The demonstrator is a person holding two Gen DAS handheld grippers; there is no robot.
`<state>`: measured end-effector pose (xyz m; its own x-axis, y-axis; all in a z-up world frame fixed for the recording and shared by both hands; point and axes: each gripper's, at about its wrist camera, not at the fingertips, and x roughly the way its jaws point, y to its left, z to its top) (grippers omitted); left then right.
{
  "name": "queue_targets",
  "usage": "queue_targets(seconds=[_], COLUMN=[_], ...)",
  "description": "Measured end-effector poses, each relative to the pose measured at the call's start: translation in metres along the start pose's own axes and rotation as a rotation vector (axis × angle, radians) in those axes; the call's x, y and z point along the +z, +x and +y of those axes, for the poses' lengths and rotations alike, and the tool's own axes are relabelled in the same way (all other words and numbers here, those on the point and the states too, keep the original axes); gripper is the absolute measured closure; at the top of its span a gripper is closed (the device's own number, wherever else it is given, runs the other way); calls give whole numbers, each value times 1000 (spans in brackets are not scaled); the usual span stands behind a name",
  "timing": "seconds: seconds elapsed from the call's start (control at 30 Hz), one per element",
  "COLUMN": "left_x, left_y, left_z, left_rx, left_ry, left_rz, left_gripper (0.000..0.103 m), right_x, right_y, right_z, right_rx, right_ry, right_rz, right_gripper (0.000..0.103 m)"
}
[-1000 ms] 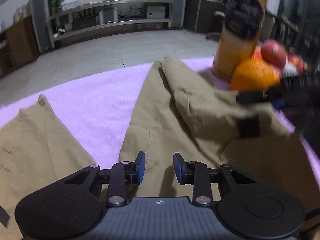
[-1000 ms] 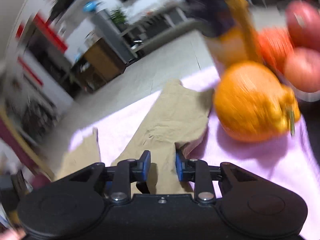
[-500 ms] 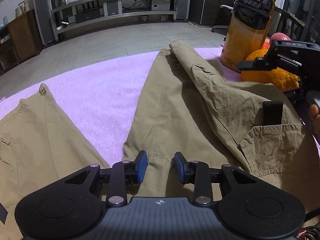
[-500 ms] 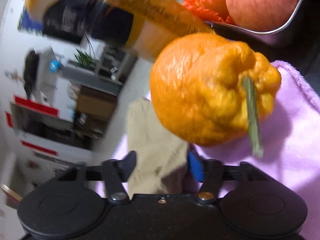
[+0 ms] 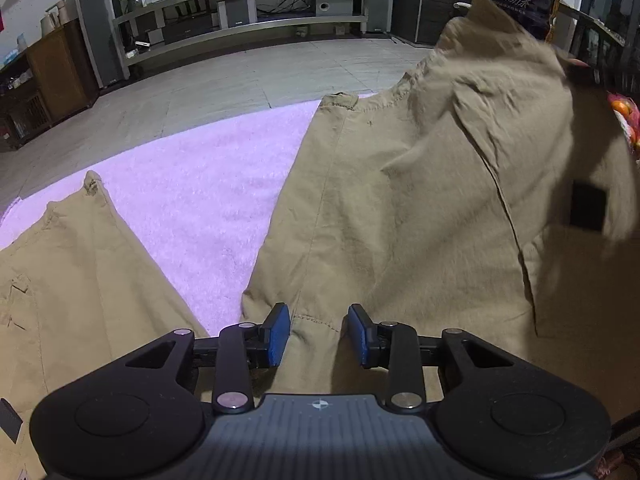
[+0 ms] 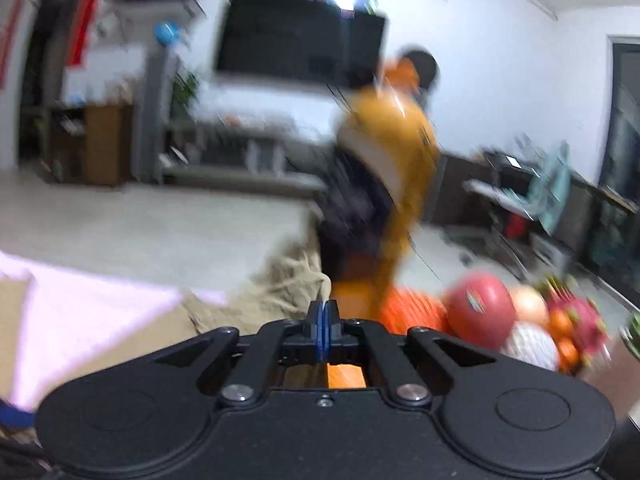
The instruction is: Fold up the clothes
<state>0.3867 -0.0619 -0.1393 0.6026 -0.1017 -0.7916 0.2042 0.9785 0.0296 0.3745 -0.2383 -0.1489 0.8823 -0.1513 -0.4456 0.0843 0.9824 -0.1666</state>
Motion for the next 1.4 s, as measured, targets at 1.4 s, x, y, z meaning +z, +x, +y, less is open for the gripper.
queue_targets(seconds=[1.4], left_x=[-80], left_y=[-192], left_z=[45], left_rx=[-100], left_ry=[-112], left_rz=[-114], left_gripper=[86], right_x=[0], right_y=[-143], right_z=[-109], right_rx=[646], right_ry=[745], right_rz=[155], right_gripper=[87])
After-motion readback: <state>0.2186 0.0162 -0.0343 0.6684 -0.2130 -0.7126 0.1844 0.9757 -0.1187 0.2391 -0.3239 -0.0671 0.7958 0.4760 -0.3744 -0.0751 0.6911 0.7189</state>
